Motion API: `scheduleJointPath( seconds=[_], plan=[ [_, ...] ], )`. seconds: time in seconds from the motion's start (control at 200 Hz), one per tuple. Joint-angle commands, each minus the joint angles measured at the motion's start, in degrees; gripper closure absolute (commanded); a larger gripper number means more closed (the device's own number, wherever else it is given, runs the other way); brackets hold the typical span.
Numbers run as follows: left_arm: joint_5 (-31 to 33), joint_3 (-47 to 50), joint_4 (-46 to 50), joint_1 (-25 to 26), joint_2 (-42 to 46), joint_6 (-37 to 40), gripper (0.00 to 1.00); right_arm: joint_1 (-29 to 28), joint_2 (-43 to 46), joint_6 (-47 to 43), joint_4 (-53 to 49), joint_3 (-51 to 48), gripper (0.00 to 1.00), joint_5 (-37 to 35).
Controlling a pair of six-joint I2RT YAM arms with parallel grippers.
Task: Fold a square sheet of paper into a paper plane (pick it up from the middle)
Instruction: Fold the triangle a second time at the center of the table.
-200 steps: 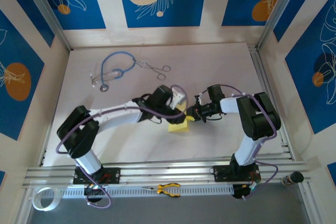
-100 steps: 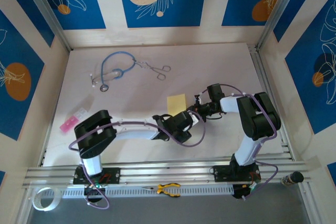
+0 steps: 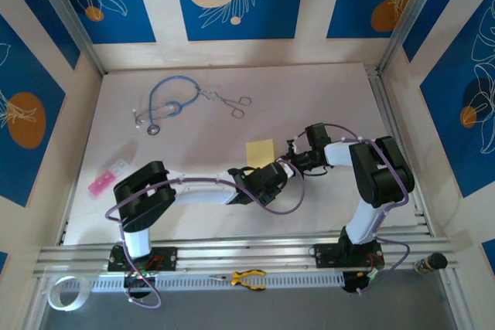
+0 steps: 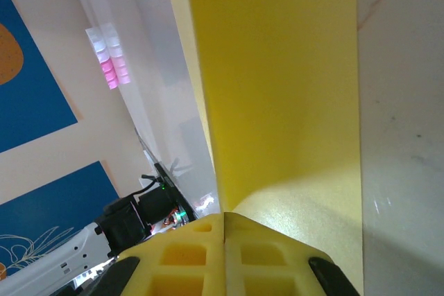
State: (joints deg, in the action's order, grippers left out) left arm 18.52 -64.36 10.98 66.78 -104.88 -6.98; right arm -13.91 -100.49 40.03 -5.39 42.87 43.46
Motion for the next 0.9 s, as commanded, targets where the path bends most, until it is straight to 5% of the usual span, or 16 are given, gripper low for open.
scheduleJointPath(
  seconds=[0.0,0.565,0.895],
  plan=[
    [1.18,-0.88,-0.52,0.50,-0.50,0.57,0.62,0.12,1.64,-0.17,-1.49,-0.23,0.94,-0.28],
    [-0.41,0.37,-1.67,0.44,0.72,-1.25,0.95,0.78,2.71,-0.65,-2.76,-0.23,0.90,-1.16],
    [-10.23,0.66,-2.47,-2.45,2.00,-5.94,1.00,5.30,11.44,0.15,-7.09,-4.40,0.67,-9.59]
  ],
)
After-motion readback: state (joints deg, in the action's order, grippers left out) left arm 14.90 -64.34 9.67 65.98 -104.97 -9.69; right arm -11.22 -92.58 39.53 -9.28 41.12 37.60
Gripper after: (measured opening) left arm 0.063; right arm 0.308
